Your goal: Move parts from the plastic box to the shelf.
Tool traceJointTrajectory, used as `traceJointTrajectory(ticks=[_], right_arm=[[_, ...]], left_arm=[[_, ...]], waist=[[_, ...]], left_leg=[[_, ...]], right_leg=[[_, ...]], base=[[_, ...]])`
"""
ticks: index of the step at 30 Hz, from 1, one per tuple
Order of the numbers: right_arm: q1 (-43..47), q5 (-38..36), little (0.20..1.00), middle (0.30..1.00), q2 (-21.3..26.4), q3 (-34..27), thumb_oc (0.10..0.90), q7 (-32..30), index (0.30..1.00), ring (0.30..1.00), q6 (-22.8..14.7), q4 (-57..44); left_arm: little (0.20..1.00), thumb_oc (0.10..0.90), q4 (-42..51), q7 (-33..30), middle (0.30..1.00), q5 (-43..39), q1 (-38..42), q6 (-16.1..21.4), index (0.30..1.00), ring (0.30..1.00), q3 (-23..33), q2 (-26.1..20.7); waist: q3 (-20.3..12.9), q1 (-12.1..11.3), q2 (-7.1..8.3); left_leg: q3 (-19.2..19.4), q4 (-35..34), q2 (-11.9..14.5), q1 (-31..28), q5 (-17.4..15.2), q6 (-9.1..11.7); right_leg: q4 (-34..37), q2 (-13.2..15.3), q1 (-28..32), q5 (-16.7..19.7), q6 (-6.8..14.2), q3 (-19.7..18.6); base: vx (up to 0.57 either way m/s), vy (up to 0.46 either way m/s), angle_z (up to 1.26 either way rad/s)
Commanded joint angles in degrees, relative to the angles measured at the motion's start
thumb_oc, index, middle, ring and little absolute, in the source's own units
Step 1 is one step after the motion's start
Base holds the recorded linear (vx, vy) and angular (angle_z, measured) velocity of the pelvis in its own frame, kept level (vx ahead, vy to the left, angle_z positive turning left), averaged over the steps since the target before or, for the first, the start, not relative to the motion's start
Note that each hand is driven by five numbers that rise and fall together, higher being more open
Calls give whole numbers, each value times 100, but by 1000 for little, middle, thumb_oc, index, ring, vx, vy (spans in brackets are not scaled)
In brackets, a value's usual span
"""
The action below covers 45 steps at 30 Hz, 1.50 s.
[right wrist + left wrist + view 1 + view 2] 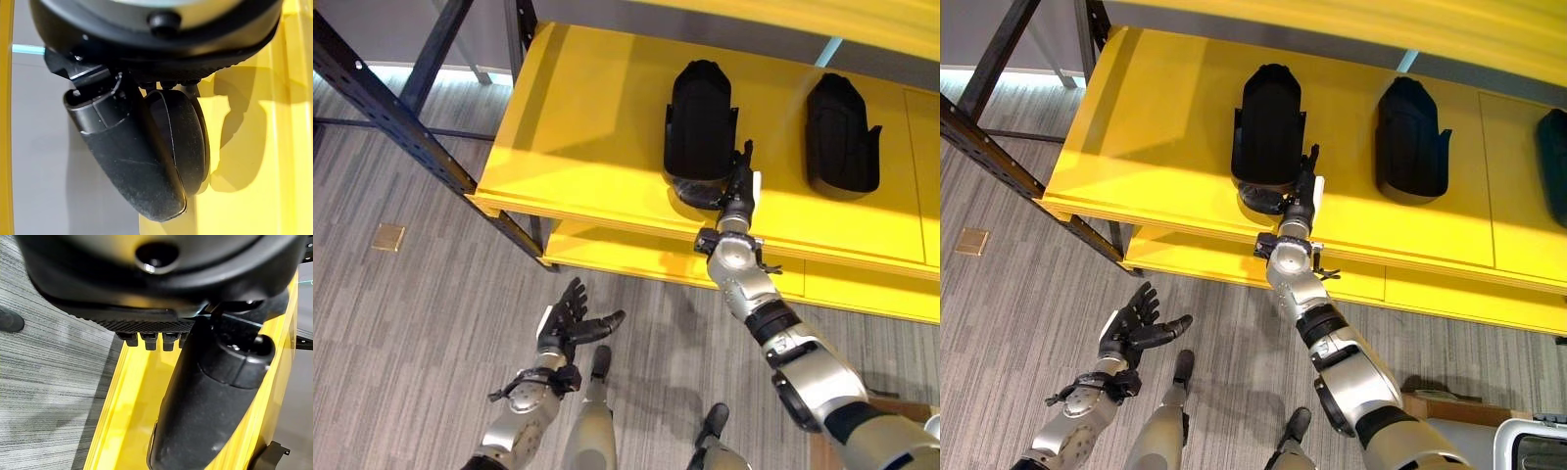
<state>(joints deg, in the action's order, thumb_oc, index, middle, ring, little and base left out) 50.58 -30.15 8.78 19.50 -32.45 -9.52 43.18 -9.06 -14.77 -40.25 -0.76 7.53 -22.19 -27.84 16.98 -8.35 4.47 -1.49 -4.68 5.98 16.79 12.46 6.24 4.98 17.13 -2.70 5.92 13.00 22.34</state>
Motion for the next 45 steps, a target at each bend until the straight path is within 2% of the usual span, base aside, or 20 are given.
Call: traceJointTrajectory(ticks=[1, 15, 30, 45], right_arm=[[425, -577, 1000, 1000, -572, 1, 900, 339, 1000, 1000, -32, 234], [414, -886, 1000, 1000, -800, -36, 900, 332, 1000, 1000, -111, 338], [514, -762, 1000, 1000, -910, 22, 900, 325, 1000, 1000, -46, 535], [639, -687, 1000, 1000, -931, -61, 900, 256, 1000, 1000, -13, 893]], left_arm=[[1000, 900, 446, -2, 1000, -35, 262, 521, 1000, 1000, 110, -106], [1000, 900, 405, -39, 1000, -73, 271, 510, 1000, 1000, 90, -58], [1000, 900, 405, -57, 1000, -80, 310, 525, 1000, 1000, 31, -66], [1000, 900, 361, -81, 1000, -86, 369, 561, 1000, 1000, -44, -67]], waist=[[189, -316, 116], [195, -360, 102], [229, -406, 87], [315, -547, 19]], left_leg=[[326, -28, 46, -318, -583, -395], [313, -26, 7, -313, -602, -425], [295, -15, 4, -292, -597, -432], [236, 18, -53, -241, -626, -463]], right_leg=[[-407, 140, -30, 249, -146, -266], [-412, 171, -55, 294, -135, -282], [-415, 165, -64, 295, -130, -250], [-435, 208, -43, 321, -98, -193]], base=[[0, 0, 0], [0, 0, 0], [0, 0, 0], [0, 0, 0]])
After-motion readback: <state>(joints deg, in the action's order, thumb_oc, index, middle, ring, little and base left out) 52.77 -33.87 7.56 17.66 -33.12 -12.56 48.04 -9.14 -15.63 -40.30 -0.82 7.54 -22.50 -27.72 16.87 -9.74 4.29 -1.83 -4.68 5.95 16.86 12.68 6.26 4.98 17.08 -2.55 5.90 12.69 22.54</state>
